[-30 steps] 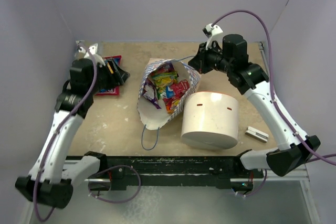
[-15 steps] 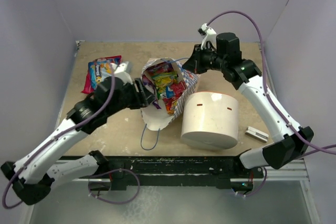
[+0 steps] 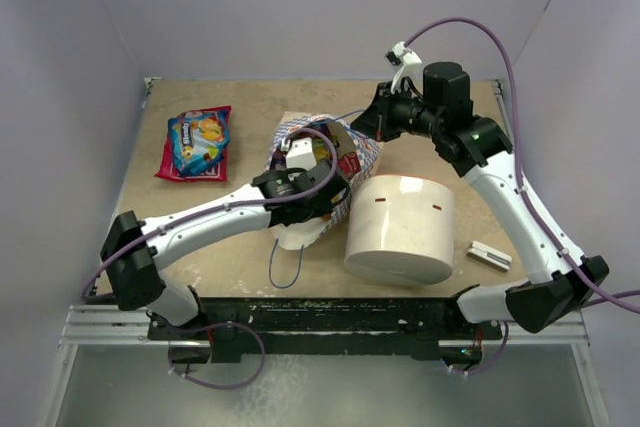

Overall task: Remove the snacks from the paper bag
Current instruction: Take out the snack from the paper bag.

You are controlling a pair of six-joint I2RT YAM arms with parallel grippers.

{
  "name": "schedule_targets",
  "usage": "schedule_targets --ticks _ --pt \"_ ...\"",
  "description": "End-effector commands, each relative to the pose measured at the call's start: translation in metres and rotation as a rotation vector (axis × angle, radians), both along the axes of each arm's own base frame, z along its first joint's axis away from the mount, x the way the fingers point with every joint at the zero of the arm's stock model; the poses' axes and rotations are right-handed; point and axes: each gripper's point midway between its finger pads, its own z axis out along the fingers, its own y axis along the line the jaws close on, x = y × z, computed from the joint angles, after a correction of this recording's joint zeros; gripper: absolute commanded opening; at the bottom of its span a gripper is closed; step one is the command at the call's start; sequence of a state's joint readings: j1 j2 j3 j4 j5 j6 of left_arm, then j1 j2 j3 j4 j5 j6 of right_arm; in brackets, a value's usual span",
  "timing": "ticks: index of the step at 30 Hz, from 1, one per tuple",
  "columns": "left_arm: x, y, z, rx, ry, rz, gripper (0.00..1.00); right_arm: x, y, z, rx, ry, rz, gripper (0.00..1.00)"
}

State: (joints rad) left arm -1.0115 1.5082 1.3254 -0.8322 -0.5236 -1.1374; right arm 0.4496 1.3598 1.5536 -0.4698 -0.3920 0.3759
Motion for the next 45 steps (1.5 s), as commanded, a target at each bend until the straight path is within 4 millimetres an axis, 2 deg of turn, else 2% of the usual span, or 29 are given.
schedule_targets --ticks 1,3,5,10,17,22,27,29,33,36,38,41,45 --pt "0.017 0.017 -0.023 0.081 -0.069 0.164 0.49 -0.006 -0.002 0.019 0.029 -0.047 0.005 0.0" --pt "0.023 0.016 -0.031 0.094 -0.082 0.185 0.5 -0.007 -0.001 0.018 0.026 -0.048 0.009 0.0" --pt "0.027 0.018 -0.039 0.128 -0.097 0.2 0.55 -0.008 0.0 0.017 0.023 -0.048 0.012 0.0" --pt "0.031 0.027 -0.07 0.208 -0.101 0.239 0.62 -0.011 0.004 0.017 0.024 -0.05 0.03 0.0" --pt "0.05 0.049 -0.078 0.321 -0.167 0.292 0.83 -0.016 0.004 0.017 0.017 -0.059 0.04 0.0" --pt "0.069 0.046 -0.084 0.337 -0.193 0.268 0.82 -0.019 0.009 0.018 0.017 -0.06 0.06 0.0" --pt "0.09 0.065 -0.099 0.381 -0.185 0.3 0.87 -0.02 0.014 0.017 0.025 -0.05 0.079 0.0" --pt "0.1 0.066 -0.097 0.379 -0.2 0.294 0.87 -0.021 0.015 0.017 0.026 -0.05 0.082 0.0" --pt "0.117 0.057 -0.085 0.392 -0.279 0.243 0.85 -0.023 0.015 0.017 0.027 -0.047 0.086 0.0" --pt "0.124 0.058 -0.082 0.407 -0.293 0.258 0.71 -0.024 0.015 0.019 0.029 -0.052 0.088 0.0" --pt "0.123 0.062 -0.08 0.411 -0.285 0.28 0.66 -0.025 0.014 0.02 0.027 -0.057 0.088 0.0" --pt "0.119 0.066 -0.081 0.401 -0.28 0.287 0.65 -0.025 0.014 0.021 0.024 -0.066 0.087 0.0" --pt "0.121 0.061 -0.08 0.385 -0.31 0.222 0.47 -0.025 0.014 0.023 0.027 -0.07 0.089 0.0"
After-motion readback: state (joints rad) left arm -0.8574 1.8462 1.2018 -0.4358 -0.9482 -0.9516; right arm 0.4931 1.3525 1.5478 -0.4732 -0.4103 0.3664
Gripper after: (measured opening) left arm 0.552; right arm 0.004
